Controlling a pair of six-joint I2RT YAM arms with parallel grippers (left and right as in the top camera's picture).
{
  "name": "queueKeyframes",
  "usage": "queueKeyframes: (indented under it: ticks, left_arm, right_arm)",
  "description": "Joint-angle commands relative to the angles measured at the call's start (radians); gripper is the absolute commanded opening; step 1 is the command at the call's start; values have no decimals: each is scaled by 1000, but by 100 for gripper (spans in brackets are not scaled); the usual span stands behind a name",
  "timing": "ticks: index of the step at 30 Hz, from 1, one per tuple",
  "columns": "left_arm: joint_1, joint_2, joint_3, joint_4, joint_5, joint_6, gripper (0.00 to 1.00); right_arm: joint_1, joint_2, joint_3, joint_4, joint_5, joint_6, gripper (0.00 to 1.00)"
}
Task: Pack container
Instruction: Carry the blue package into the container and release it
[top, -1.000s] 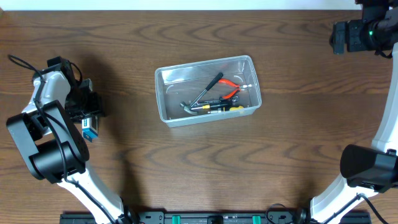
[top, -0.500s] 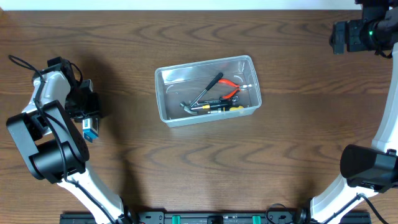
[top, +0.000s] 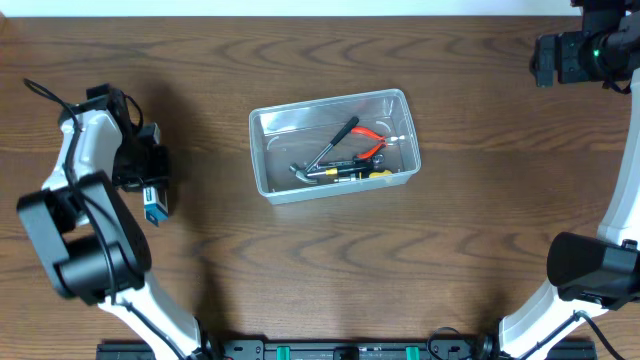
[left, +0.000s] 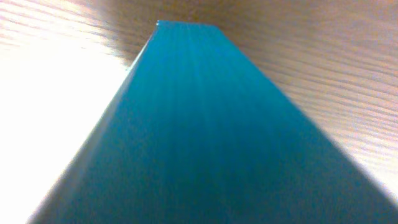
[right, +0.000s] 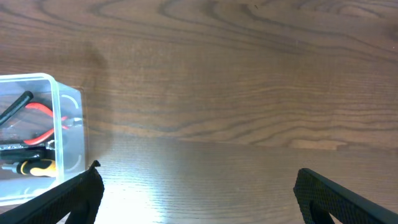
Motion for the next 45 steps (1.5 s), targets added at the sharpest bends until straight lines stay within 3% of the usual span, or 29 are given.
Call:
queueKeyframes:
  ticks: [1,6,11,18,27,37,38,41,45]
  left_arm:
    - [-22,-146,43,-6,11,-2,6]
    - [-114,-333,74,-3,11,25,6]
    - [-326,-451,92,56,11,240,6]
    - [-620,-390,91,169,11,503,6]
    - [-774,-151,91,269,11,526,6]
    - [-785,21,91,251,11,526,6]
    - [-785,23,91,251,11,526,9]
    - [-785,23,91,254,11,526,47]
    - [-785,23,91,253,11,525,63]
  right_arm:
    - [-1,-6,-5,-1,7,12,99]
    - [-1,-6,-5,-1,6,12,99]
    - [-1,-6,-5,0,6,12,99]
    - [-1,-6,-5,-1,6,12,99]
    - [-1,-6,-5,-3,6,12,99]
    - [-1,-6,-5,-9,6,12,99]
    - [-1,-6,-5,-9,6,12,99]
    - [-1,-6,-5,-9,6,12,99]
    - [-1,-6,-5,-8,6,12,99]
